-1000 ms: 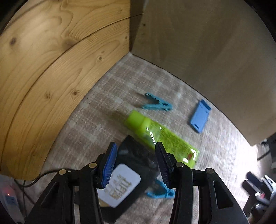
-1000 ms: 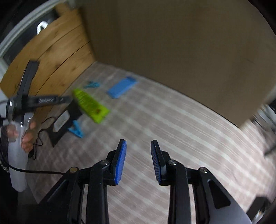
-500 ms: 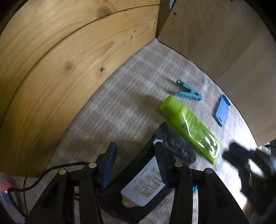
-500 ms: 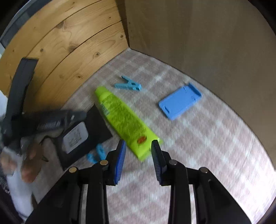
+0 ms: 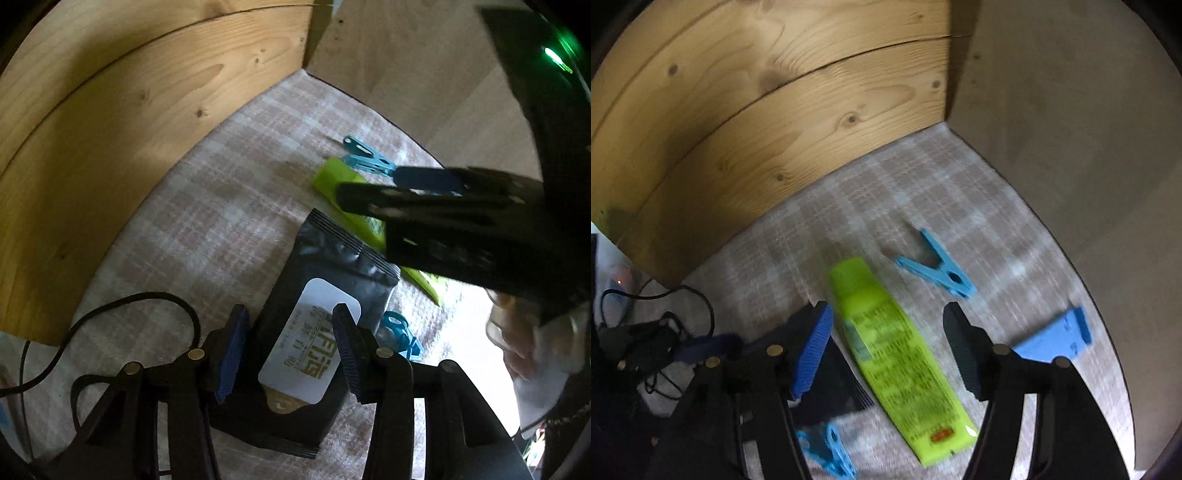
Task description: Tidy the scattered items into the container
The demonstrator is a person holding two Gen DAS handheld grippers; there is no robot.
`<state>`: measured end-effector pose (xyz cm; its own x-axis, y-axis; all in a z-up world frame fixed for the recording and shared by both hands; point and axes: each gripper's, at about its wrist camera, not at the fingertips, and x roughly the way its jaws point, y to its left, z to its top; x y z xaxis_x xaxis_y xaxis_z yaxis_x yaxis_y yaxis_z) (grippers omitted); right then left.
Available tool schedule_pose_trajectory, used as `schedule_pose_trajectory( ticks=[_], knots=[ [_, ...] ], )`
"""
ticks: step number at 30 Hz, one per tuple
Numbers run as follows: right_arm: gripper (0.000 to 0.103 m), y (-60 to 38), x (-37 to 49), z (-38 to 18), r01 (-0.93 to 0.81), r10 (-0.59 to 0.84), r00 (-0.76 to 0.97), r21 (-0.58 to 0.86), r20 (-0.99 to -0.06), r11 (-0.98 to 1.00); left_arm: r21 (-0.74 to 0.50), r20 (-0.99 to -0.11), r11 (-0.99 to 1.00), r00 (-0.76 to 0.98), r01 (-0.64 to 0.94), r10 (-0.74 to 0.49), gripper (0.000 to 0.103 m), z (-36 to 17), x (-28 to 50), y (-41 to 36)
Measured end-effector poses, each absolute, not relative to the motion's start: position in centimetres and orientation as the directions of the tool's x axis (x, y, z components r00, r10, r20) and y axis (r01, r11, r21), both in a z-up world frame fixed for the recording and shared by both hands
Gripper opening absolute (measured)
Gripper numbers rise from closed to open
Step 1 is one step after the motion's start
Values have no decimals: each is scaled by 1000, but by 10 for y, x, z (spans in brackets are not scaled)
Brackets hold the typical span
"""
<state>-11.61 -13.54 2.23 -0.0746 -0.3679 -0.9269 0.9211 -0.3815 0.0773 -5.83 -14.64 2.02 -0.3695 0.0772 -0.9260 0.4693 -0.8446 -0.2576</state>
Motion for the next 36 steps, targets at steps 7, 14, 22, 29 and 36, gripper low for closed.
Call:
schedule_pose_trajectory(
  ticks=[7, 14, 22, 29, 36],
  knots=[
    [43, -120, -123, 9, 898, -306, -105, 42, -946, -438, -251, -922, -873, -379, 418, 83, 45, 21, -60, -132],
    [40, -36, -142, 10, 795, -234, -138, 33, -962, -606, -267, -915, -919, -374, 290, 148, 41, 23, -64, -70],
    [40, 99, -152, 11, 599, -155, -164, 27, -974, -800, -276, -912, -954, -344, 113, 224, 39, 22, -79, 11],
    [40, 214, -146, 12, 428, -121, -181, 32, -976, -903, -269, -913, -961, -299, -72, 278, 40, 23, -78, 79],
    [40, 293, -141, 12, 303, -84, -199, 21, -976, -953, -245, -921, -956, -271, -159, 281, 46, 22, -82, 119]
  ],
)
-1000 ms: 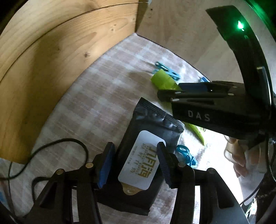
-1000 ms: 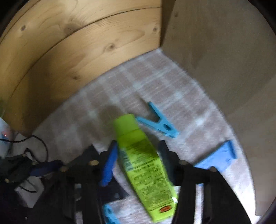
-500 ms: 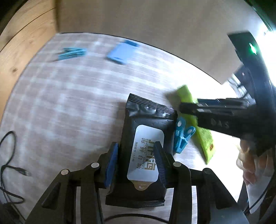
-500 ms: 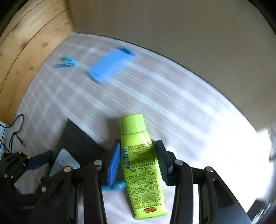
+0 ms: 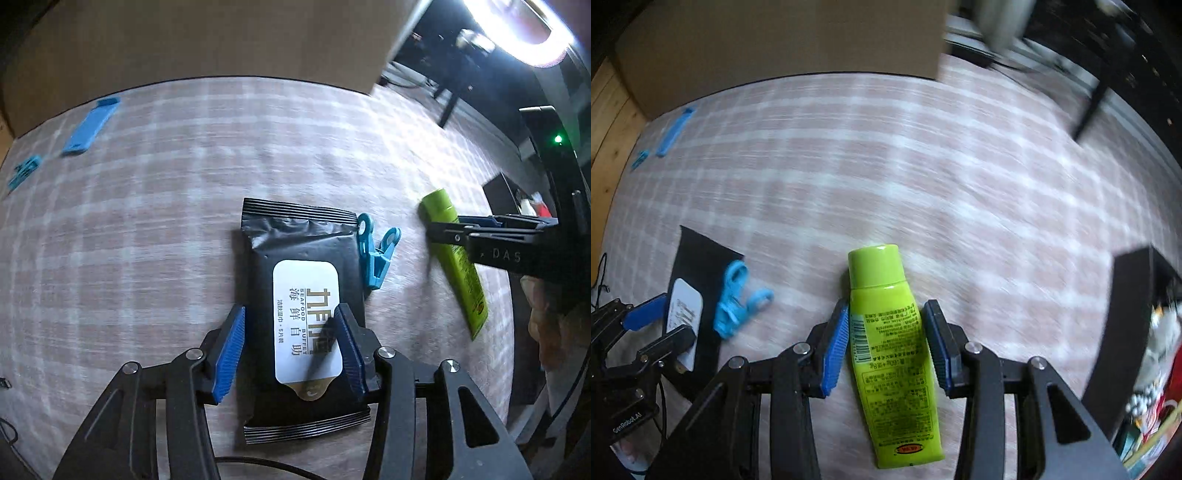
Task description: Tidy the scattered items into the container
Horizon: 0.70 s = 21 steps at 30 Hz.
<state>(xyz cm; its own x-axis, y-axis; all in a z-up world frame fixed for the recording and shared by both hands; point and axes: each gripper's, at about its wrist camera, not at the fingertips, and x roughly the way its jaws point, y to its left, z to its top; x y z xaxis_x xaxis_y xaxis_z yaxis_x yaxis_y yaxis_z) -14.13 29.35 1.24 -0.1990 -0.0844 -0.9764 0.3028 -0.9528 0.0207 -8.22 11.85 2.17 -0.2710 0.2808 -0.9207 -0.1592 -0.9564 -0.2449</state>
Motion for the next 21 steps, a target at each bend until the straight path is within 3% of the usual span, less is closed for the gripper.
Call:
schedule_pose_trajectory(
  ticks=[8, 15, 18, 21],
  knots=[
    [40, 351, -129, 36, 150, -178, -245, 144, -953, -978, -254, -924, -954, -252, -156, 287, 48, 29, -54, 124],
    [39, 321, -83, 44, 256, -324, -215, 267, -921, -929, -252, -920, -953, -264, -168, 289, 47, 29, -36, 121],
    [28, 295, -49, 31, 290, -340, -181, 281, -923, -915, -253, -918, -949, -264, -187, 296, 47, 29, -30, 121],
    [26, 275, -54, 17, 284, -334, -174, 277, -926, -918, -250, -916, -947, -267, -202, 298, 46, 28, -29, 125]
  ],
)
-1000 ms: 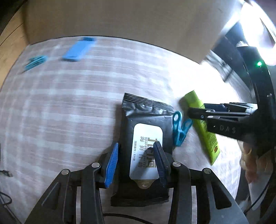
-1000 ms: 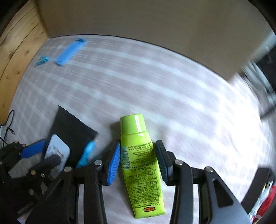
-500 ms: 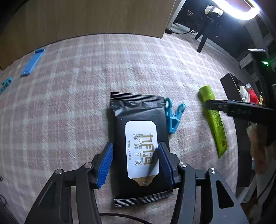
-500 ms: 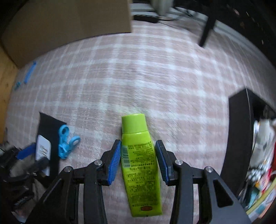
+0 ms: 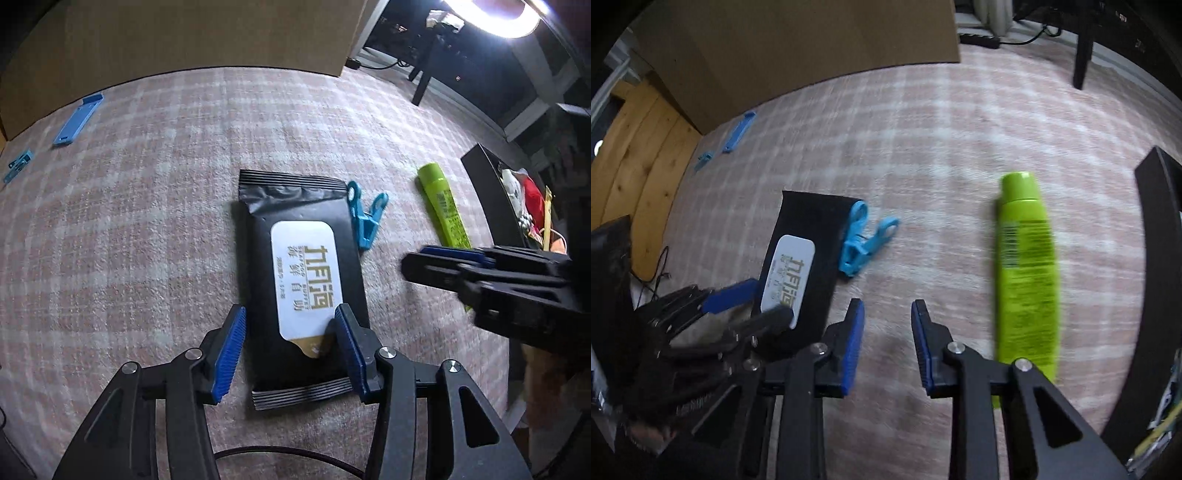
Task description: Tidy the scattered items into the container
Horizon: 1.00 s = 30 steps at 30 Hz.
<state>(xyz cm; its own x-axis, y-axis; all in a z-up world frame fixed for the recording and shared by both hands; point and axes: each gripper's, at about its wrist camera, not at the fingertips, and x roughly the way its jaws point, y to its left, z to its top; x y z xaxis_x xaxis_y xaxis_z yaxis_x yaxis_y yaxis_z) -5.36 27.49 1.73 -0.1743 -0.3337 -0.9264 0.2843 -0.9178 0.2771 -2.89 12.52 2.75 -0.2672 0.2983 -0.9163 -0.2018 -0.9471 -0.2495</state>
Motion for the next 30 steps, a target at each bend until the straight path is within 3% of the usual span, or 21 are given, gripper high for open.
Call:
schedule_pose_trajectory(
  ticks=[6, 15, 22, 30],
  knots=[
    [22, 246, -55, -1, 308, -320, -162, 260, -933, -915, -248, -913, -946, -276, -207, 299, 46, 27, -31, 131],
    [5, 232, -57, -9, 321, -341, -155, 279, -927, -905, -252, -912, -943, -271, -218, 306, 43, 20, -46, 143],
    [4, 267, -48, 9, 266, -398, -136, 353, -907, -897, -278, -905, -933, -264, -229, 334, 36, 29, -41, 141],
    [3, 312, -36, 52, 251, -425, -187, 375, -886, -892, -268, -885, -922, -307, -278, 350, 35, 63, -39, 159]
  ],
)
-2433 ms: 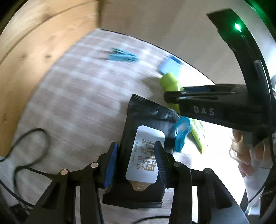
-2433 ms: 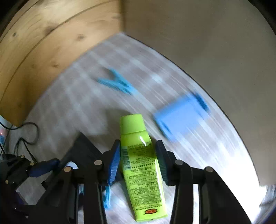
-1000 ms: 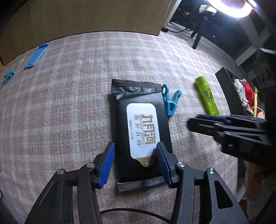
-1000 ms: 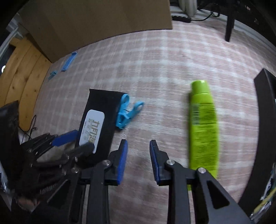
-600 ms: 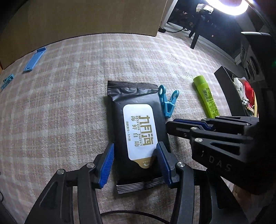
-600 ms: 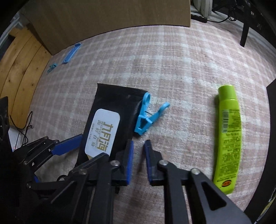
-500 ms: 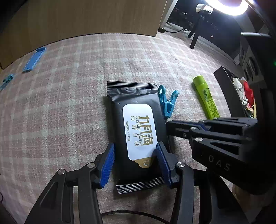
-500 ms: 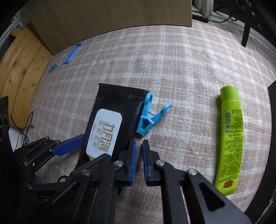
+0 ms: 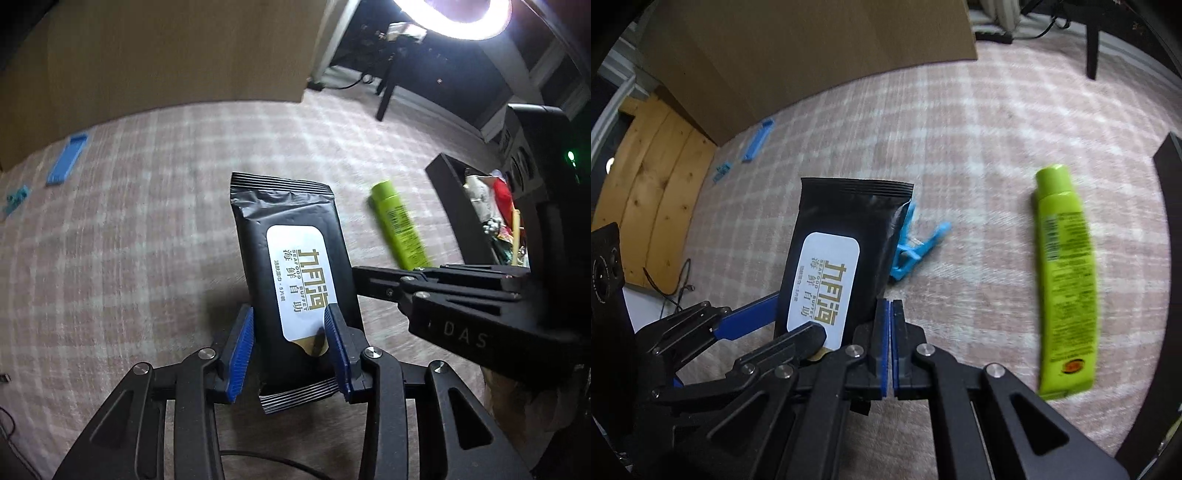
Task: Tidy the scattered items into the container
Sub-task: 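Carry the black wipes pack with left tool and lower it into the bin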
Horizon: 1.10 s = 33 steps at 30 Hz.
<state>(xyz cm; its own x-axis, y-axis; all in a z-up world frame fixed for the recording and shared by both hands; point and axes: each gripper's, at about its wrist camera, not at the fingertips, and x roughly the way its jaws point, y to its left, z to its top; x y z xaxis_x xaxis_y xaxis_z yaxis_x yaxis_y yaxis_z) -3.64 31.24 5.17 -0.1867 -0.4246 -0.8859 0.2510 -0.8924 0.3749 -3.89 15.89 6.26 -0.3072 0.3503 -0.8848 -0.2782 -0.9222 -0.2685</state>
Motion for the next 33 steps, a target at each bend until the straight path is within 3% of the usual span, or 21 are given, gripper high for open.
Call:
schedule_pose_trajectory(
  ticks=[10, 17, 24, 31, 33],
  knots=[
    [3, 381, -31, 91, 164, -396, -305, 362, -866, -918, -273, -853, -871, -315, -409, 415, 35, 101, -49, 220],
    [3, 458, -13, 118, 18, -330, -394, 351, -858, -936, -292, -833, -782, -255, -551, 491, 35, 122, -48, 307],
    [3, 545, 15, 141, -148, -180, -462, 276, -868, -950, -311, -810, -650, -164, -693, 563, 35, 145, -34, 411],
    [4, 620, 39, 154, -309, -3, -476, 170, -879, -936, -315, -813, -594, -113, -740, 572, 34, 163, -24, 495],
    [14, 636, 44, 159, -355, 65, -475, 123, -878, -927, -299, -816, -606, -132, -737, 563, 34, 168, -23, 504]
  ],
)
